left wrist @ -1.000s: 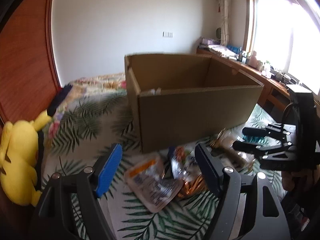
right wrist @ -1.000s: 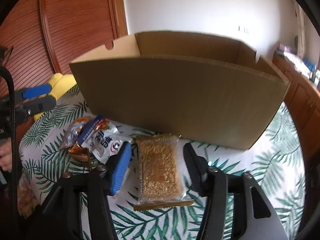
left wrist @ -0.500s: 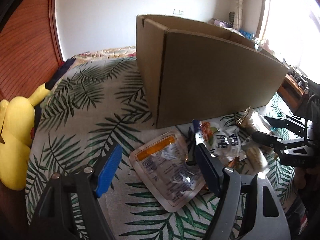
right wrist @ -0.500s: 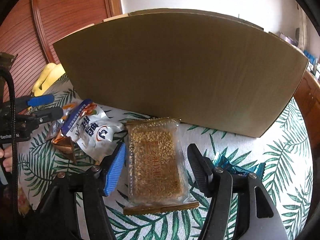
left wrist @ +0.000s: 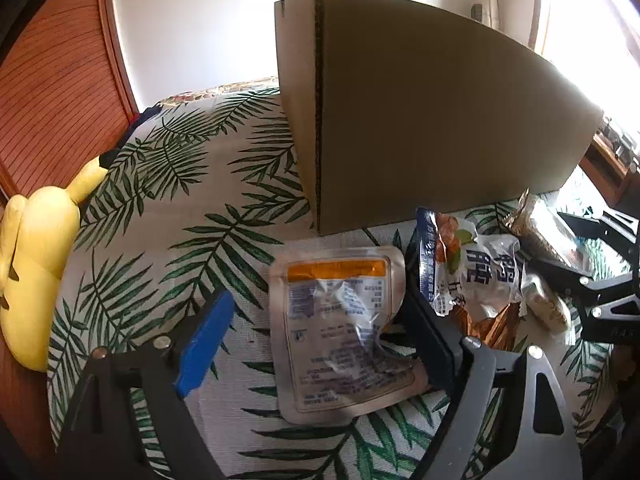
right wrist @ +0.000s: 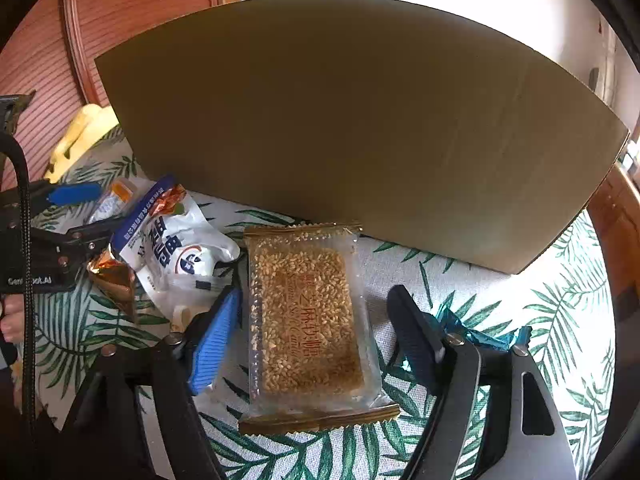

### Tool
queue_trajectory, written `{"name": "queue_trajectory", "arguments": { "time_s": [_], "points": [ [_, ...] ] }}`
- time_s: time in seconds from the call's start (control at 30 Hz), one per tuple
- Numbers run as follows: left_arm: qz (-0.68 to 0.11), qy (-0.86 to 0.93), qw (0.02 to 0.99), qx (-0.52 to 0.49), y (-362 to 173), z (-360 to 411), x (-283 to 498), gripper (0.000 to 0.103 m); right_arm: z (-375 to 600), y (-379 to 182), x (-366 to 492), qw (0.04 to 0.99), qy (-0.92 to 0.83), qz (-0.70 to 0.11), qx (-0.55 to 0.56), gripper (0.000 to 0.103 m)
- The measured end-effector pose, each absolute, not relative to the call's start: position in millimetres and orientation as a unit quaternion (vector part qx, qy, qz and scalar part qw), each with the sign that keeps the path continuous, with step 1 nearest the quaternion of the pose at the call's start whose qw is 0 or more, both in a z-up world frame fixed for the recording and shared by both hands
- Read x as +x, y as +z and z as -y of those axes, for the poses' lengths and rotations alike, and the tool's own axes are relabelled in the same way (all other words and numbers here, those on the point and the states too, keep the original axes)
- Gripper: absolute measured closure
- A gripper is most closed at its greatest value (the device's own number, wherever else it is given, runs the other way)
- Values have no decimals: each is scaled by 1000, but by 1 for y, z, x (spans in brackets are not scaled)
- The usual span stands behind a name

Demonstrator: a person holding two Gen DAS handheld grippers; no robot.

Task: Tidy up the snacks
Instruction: 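Grasp the clear orange-label pouch with the left tool while the right tool grasps the grain bar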

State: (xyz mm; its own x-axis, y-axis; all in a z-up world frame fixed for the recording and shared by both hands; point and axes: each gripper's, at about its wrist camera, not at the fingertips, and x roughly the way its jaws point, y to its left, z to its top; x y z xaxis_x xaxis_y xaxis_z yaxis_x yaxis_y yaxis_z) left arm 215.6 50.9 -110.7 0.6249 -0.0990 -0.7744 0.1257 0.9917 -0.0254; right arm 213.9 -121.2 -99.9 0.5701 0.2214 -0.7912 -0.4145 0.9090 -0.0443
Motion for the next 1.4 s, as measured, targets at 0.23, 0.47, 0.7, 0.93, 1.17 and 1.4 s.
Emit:
{"name": "queue_trajectory", "arguments": {
  "time_s": [0.23, 0.47, 0.7, 0.93, 1.17, 1.4],
  "points": [
    [-436, -41, 899, 8, -113, -57, 217, 3, 117, -103, 216, 879, 177, -429, -108, 20],
    [-442, -39, 896, 7, -115, -59, 219, 3, 122, -104, 220, 878, 178, -430, -106, 18],
    [-453, -45, 891, 5, -112, -58, 221, 12, 119, -104, 218, 879, 175, -430, -112, 17],
    [-442, -61, 895, -2, -102, -56, 211, 61, 115, -105, 216, 879, 174, -429, -113, 17],
    [-439, -71, 896, -14, -100, -55, 206, 64, 115, -110, 217, 879, 173, -430, -110, 16],
    [-434, -80, 897, -19, -96, -64, 212, 69, 118, -111, 219, 879, 170, -431, -110, 15]
  ]
}}
